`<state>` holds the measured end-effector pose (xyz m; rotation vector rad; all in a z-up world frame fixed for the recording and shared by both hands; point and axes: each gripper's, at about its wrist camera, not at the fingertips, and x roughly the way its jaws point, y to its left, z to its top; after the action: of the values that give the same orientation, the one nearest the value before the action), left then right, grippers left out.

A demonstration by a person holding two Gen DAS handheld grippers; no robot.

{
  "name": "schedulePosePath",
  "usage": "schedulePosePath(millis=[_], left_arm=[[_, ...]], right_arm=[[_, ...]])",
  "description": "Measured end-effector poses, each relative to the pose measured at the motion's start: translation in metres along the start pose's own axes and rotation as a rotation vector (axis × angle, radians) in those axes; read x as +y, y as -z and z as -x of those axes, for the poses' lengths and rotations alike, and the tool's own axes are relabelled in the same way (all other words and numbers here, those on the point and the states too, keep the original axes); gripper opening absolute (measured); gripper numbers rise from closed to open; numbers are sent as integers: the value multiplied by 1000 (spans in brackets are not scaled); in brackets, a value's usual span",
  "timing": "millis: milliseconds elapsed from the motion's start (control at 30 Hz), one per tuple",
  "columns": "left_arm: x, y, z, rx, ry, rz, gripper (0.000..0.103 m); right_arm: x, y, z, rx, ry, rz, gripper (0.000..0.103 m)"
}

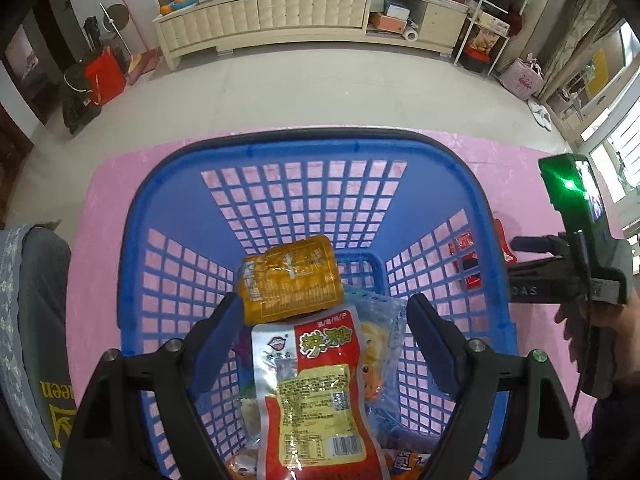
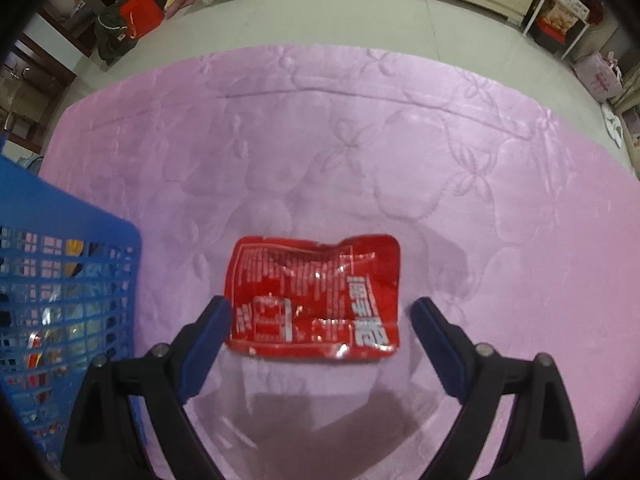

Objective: Organize snacks
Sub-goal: 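Move the right gripper to the small red pouch and grasp it, then carry the red pouch over the basket with the right gripper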

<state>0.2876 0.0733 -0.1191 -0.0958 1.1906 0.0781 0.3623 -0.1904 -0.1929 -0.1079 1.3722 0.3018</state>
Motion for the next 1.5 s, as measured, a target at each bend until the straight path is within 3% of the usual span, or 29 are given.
schedulePosePath(millis=[300,400,433,600,633,667,733,800,967,1500], left_arm=[[3,1,-3,-2,-8,0,82],[2,4,-5,1,-16,-13,82],[1,4,-5,3,-17,-16,82],[0,5,-3,0,-3,-13,82],[0,5,-1,-4,-5,-15,82],[-1,6,-1,-7,-6,-16,82],[0,7,3,-11,-1,-15,82],[1,10,9,-22,2,-7,82],[1,19,26,-45,-2,-8,82],[-1,72,111,-147,21,-27,82]], right_arm=[[30,4,-1,-39,96,108,91],[37,9,6,-57,86,165,74],[42,11,8,-57,82,185,64],[56,18,13,-78,98,223,45],[62,23,9,-97,120,234,15],[61,25,16,-115,120,229,8],[51,26,19,-90,41,197,8],[47,31,23,-108,63,192,8],[39,44,49,-132,10,161,8],[91,88,157,-296,-72,192,9]])
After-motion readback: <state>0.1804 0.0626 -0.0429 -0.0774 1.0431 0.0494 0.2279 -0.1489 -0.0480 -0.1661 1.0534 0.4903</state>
